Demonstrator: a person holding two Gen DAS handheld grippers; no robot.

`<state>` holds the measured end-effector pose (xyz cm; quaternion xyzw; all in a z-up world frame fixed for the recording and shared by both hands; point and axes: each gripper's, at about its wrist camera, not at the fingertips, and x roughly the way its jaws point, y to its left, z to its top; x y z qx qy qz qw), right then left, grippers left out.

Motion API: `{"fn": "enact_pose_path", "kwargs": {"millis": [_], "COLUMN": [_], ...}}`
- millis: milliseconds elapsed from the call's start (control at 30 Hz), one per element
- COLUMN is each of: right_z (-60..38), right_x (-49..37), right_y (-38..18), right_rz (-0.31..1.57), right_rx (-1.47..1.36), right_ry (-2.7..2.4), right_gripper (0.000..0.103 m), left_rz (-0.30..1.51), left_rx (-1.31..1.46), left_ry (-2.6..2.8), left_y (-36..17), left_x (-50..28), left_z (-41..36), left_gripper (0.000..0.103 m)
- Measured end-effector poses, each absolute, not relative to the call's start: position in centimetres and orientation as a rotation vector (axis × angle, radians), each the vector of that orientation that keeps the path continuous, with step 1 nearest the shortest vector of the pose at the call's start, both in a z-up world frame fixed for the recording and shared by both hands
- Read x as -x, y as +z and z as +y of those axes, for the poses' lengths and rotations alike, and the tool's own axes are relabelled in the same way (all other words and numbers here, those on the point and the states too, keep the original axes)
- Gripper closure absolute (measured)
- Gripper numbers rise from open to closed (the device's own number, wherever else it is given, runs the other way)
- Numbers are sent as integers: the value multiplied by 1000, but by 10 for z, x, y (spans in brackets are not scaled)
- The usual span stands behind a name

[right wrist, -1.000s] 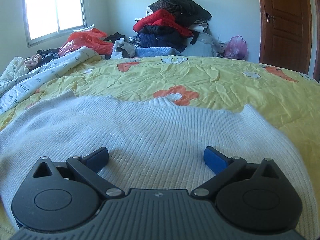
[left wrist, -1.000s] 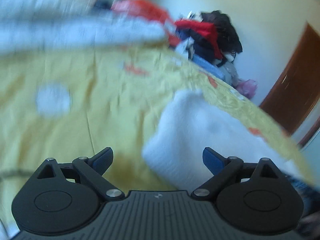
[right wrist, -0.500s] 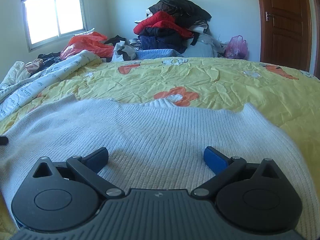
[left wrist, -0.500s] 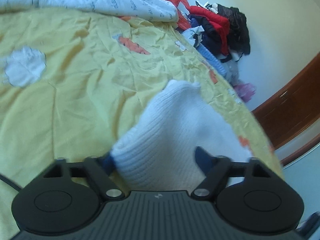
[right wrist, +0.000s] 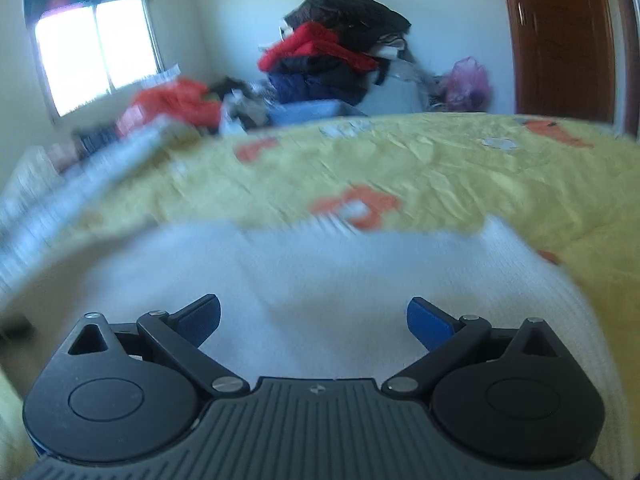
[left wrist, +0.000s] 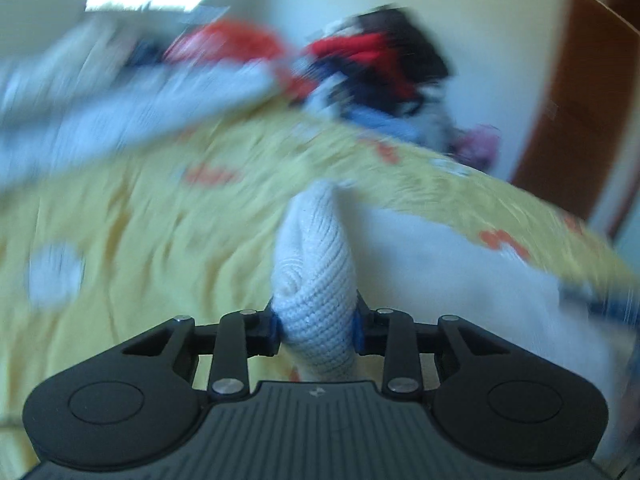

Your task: Fold small clothes

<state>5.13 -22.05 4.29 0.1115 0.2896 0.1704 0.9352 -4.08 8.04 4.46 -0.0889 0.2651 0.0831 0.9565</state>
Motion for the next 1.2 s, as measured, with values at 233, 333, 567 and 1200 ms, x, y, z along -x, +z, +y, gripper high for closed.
{"fn": "enact_pose_path", "kwargs": {"millis": [233, 333, 567, 1200], "right_z": [-157, -107, 10, -174], "right_x": [-127, -149, -170, -154], "right_y": [52, 49, 58, 123], "right_rz": [932, 1016, 1154, 955], "right_rx": [-600, -515, -130, 37], "right_ry": [746, 791, 859, 922], "right_gripper": [5, 9, 9, 78], "left_rz": [472, 468, 458, 340], "left_rx": [-10, -26, -77, -145], "left_ry": [87, 85, 61, -333], "left_y": [46, 45, 38, 76], "left_x": [48, 50, 53, 53], "left_z": [38, 39, 30, -72], "left_gripper": [72, 73, 73, 73]}}
